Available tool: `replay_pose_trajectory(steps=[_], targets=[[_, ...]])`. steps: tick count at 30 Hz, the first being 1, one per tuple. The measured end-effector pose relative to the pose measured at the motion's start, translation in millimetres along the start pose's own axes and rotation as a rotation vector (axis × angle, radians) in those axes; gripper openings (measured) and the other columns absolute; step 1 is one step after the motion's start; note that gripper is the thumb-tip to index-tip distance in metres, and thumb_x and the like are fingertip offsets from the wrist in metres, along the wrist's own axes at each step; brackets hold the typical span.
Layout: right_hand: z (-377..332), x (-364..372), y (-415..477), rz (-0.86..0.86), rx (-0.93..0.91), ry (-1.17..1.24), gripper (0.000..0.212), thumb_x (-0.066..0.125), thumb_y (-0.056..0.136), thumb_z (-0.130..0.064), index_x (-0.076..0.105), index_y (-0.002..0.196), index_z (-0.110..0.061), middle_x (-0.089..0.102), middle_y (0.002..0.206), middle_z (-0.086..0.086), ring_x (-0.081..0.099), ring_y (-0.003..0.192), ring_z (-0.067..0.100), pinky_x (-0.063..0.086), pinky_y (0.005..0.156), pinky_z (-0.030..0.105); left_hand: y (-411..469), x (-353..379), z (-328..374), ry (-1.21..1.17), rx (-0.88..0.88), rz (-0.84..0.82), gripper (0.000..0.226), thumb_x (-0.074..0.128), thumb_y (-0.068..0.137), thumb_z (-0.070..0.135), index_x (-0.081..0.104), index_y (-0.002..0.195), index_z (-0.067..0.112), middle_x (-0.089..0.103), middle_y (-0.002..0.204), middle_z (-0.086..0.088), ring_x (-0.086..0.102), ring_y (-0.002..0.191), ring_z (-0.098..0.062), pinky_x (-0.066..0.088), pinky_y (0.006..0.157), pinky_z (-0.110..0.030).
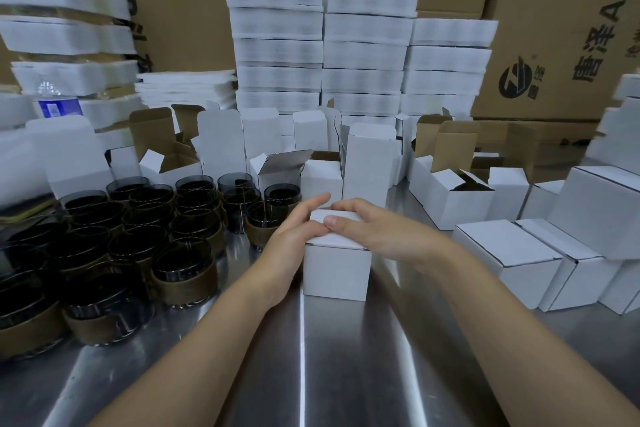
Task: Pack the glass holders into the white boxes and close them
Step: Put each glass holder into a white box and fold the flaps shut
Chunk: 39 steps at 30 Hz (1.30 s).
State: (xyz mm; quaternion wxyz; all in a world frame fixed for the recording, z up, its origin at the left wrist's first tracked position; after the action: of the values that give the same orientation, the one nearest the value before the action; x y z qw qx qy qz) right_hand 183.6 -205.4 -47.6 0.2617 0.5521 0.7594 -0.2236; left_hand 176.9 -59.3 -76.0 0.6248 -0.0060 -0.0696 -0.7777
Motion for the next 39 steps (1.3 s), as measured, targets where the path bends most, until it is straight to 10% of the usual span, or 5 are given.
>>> replay_pose_trajectory(steps=[11, 23, 32, 39], targets=[[-3.2, -6.2, -0.9, -0.127, -0.018, -0.106, 0.073, 0.054, 0.079, -0.068, 0.029, 0.143, -0.043, 0.036, 0.147, -0.015, 0.033, 0.135, 0.006, 0.025, 0.113, 0.031, -0.3, 0.5, -0.6, -0.035, -0.006, -0.033, 0.052, 0.061, 0.062, 0.022, 0.068, 0.110, 0.042, 0.070, 0.113, 0.003, 0.068, 0.100, -0.015, 0.052, 0.078, -0.022], [-10.9, -6.9, -4.8, -0.114, -0.074, -0.129, 0.053, 0.056, 0.084, -0.060, 0.048, 0.132, -0.038, 0.046, 0.127, -0.014, 0.047, 0.116, 0.005, 0.037, 0.092, 0.018, -0.4, 0.7, -1.2, 0.027, 0.056, -0.056, 0.047, 0.058, 0.065, 0.023, 0.070, 0.107, 0.040, 0.069, 0.113, 0.009, 0.065, 0.101, -0.007, 0.050, 0.078, -0.016], [-25.7, 4.1, -17.1, 0.084, -0.265, -0.468, 0.074, 0.064, 0.068, -0.070, 0.052, 0.128, -0.029, 0.047, 0.133, -0.010, 0.037, 0.123, 0.011, 0.030, 0.095, 0.026, 2.1, -1.6, -4.6, 0.030, 0.072, 0.011, 0.053, 0.057, 0.063, 0.029, 0.058, 0.114, 0.045, 0.055, 0.123, 0.019, 0.042, 0.121, 0.007, 0.034, 0.098, -0.022], [-23.6, -35.9, -20.8, 0.333, -0.257, -0.399, 0.078, 0.075, 0.067, -0.055, 0.043, 0.136, -0.039, 0.041, 0.139, -0.009, 0.031, 0.132, 0.011, 0.028, 0.107, 0.029, 9.0, 4.8, -12.7, -0.028, 0.083, -0.036, 0.055, 0.059, 0.077, 0.047, 0.043, 0.129, 0.040, 0.061, 0.122, 0.009, 0.058, 0.115, -0.005, 0.040, 0.102, -0.031]])
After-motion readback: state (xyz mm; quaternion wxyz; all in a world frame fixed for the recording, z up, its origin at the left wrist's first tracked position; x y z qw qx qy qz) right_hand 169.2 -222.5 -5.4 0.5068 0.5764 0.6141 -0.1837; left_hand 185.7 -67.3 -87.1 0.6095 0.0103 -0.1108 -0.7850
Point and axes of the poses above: each hand's wrist, its own y-axis towards the middle knuckle, its own x-axis out of the palm, z = x × y, the point moved 3 cm from there along y, towards the middle knuckle
